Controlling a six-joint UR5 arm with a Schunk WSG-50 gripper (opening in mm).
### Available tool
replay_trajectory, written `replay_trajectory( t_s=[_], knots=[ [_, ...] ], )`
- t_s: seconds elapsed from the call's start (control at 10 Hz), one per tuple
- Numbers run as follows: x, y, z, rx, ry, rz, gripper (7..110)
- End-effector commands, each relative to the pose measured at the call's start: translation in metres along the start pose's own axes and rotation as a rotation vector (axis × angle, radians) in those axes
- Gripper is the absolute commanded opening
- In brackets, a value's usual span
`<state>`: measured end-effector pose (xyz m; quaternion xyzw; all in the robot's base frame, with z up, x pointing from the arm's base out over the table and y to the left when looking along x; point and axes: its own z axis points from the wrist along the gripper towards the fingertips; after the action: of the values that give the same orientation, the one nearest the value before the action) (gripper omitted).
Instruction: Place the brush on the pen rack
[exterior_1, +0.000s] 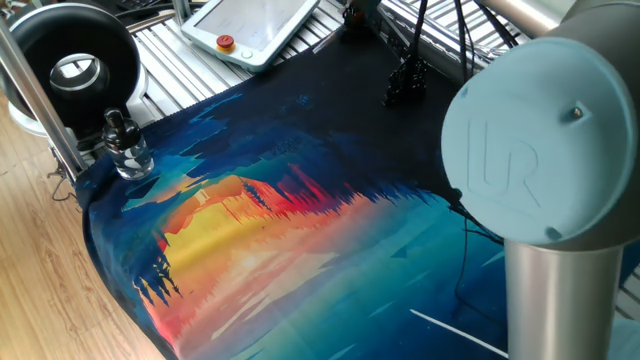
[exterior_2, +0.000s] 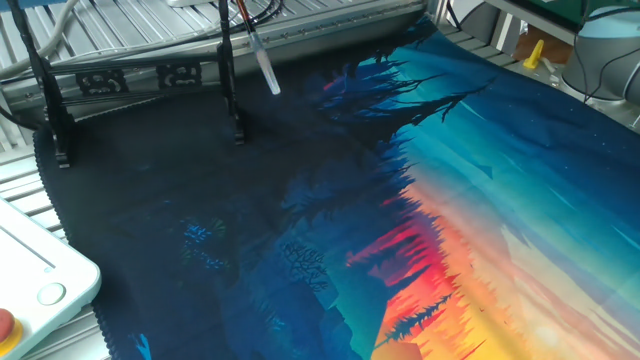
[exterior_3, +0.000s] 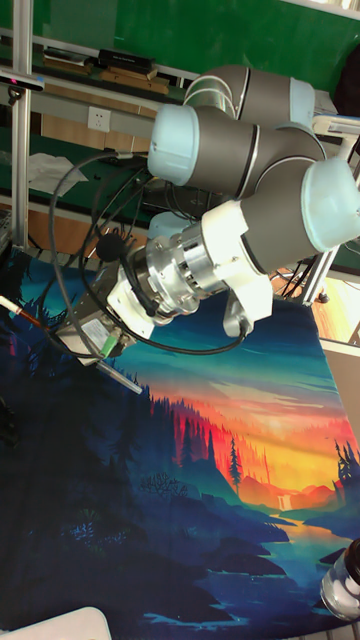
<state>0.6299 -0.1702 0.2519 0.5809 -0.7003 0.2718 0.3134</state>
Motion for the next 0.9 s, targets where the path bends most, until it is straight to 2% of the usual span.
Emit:
replay_trajectory(
  t_s=[0.0, 0.2, 0.3, 0.4, 0.6, 0.7, 0.8],
  knots=[
    [-0.018, 0.004, 0.000, 0.047, -0.014, 0.023, 7],
    [-0.041, 0.021, -0.001, 0.069, -0.070, 0.025, 7],
    [-0.055, 0.012, -0.003, 0.132, -0.113, -0.010, 7],
    [-0.066, -0.001, -0.008, 0.217, -0.151, -0.036, 7],
    [-0.065, -0.023, -0.019, 0.376, -0.137, -0.078, 7],
    [-0.067, -0.025, -0.022, 0.413, -0.138, -0.085, 7],
    [-0.066, -0.024, -0.023, 0.418, -0.138, -0.095, 7]
  ],
)
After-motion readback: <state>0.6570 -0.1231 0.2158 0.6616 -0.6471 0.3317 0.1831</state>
